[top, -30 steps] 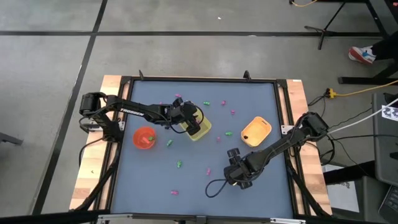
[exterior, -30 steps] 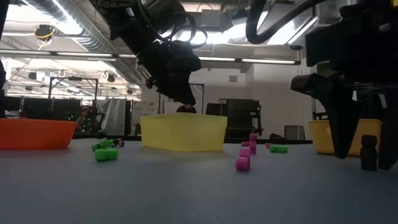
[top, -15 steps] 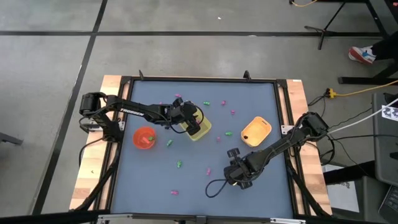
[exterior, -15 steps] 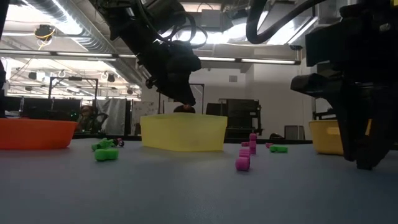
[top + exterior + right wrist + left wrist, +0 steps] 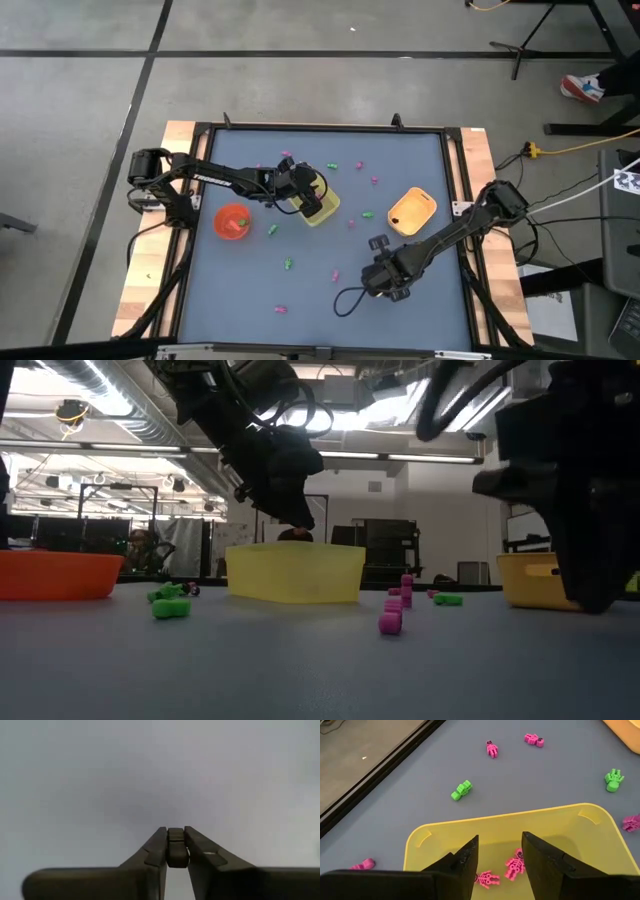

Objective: Sort Halloween decoration
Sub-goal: Put the black skeleton toy into the yellow-orange bin

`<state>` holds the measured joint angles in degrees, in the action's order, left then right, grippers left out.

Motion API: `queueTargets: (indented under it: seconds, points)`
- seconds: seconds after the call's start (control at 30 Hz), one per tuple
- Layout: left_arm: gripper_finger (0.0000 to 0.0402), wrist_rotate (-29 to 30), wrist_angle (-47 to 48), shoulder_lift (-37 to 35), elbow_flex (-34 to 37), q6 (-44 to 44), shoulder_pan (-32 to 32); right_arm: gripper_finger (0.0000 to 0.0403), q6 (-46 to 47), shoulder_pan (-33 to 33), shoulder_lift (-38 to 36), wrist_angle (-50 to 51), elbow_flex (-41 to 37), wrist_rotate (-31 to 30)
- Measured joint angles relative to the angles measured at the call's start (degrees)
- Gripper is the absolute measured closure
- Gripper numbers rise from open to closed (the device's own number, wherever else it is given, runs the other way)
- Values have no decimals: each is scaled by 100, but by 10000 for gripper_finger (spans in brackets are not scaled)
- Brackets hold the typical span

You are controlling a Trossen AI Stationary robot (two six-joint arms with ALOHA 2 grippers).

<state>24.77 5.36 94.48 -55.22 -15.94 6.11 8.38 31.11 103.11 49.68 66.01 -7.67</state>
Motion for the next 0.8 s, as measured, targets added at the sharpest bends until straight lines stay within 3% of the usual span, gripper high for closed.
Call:
queueTargets:
  seconds: [0.23,0.4,0.8]
  points:
    - [267,0,3,0,0,-2,0,355,-136,-42,-482,1524,202,-1063]
    - [267,0,12,0,0,-1,-1,360,21,-273,-1054,2049,177,-1479]
    - [267,-28,16,0,0,-1,-2,350,38,-1368,-2013,2082,-919,-1566]
